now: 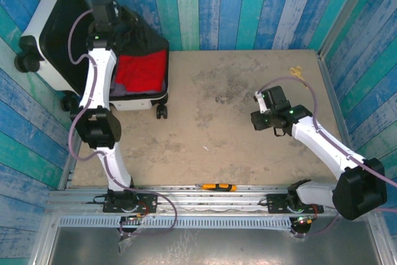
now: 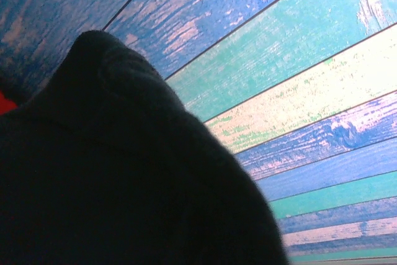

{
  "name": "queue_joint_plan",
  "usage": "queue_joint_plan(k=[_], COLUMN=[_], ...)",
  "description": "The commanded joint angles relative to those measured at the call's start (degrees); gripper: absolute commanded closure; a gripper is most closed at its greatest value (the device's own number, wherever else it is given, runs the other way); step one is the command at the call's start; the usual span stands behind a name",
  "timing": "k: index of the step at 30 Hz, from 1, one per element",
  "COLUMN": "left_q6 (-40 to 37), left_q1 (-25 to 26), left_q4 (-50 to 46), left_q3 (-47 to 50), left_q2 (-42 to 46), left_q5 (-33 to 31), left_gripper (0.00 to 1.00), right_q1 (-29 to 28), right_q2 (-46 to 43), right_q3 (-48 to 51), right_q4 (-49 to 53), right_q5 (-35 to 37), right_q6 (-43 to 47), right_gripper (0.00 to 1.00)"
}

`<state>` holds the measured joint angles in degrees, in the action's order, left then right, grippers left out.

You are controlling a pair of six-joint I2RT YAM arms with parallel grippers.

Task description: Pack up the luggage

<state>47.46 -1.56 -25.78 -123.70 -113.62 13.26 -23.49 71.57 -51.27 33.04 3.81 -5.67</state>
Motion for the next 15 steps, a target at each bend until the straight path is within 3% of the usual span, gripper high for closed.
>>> queue_joint_plan(k=[1,8,15], left_q6=[-2.2,0.1,0.3], left_q1=[-0.6,-2.1,-2.7], left_q4=[2.8,6.4,6.3], left_q3=[-6.0,-14.2,-12.4], left_q2=[-5.4,-14.7,-16.8], left_q5=[1.0,2.5,6.8], left_gripper=[1.00,1.00,1.00], right_q1=[0.1,0.1,0.1], right_q2=[-1.1,-1.0,-1.6], right_q3=[0.8,0.7,0.1], right_q4=[0.6,2.2,2.9], right_q5=[-0.1,0.3,0.2], right_q6=[-1.2,-2.1,-2.3], right_gripper=[0.38,0.38,0.38])
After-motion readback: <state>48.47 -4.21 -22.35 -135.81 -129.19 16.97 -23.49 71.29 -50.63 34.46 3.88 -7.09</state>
